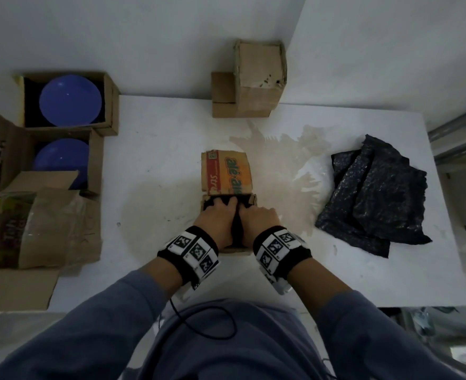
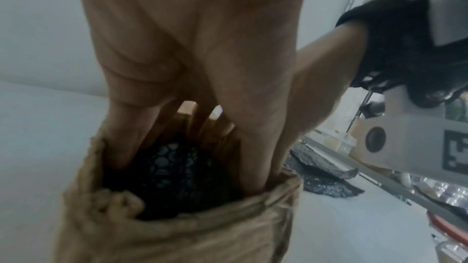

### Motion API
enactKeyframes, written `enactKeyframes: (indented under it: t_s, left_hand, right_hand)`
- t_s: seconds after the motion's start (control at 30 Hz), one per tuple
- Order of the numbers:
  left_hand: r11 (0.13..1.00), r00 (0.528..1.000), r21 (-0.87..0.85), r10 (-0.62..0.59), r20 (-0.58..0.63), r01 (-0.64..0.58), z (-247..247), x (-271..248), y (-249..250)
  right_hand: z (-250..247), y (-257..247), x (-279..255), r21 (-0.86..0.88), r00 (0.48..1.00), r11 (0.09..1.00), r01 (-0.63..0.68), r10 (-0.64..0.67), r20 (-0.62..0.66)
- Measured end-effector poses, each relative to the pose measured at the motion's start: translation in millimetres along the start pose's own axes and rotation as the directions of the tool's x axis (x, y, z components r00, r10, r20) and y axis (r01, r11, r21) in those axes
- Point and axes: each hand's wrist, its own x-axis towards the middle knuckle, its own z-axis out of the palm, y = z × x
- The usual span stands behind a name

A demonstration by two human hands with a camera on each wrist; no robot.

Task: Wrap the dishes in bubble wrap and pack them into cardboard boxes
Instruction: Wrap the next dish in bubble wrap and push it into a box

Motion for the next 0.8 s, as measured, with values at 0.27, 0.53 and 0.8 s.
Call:
enactKeyframes:
  t_s: [0.27,0.53,0.8]
  left_hand:
    - [0.991,0.992,0.054,-0.124,-0.028,0.125,15.0,2.5,17.5]
    - [0.958,0.979,0.203,-0.198,-0.054,0.205,25.2,18.0,29.1]
    - [0.966,0.983,0.183,-0.181,-0.032,0.184,19.0,13.0,31.1]
  right_hand:
    - [-21.8,16.8,-22.6,0.167,0.988,0.982,0.094,-0.071,-0.138]
    - [-16.0,33.6,-10.0,0.448,0.968,0.892,0.055,0.063,-0.244]
    - [-12.5,55.5,21.9,0.810,0.918,0.587,-0.010,0.327,-0.226]
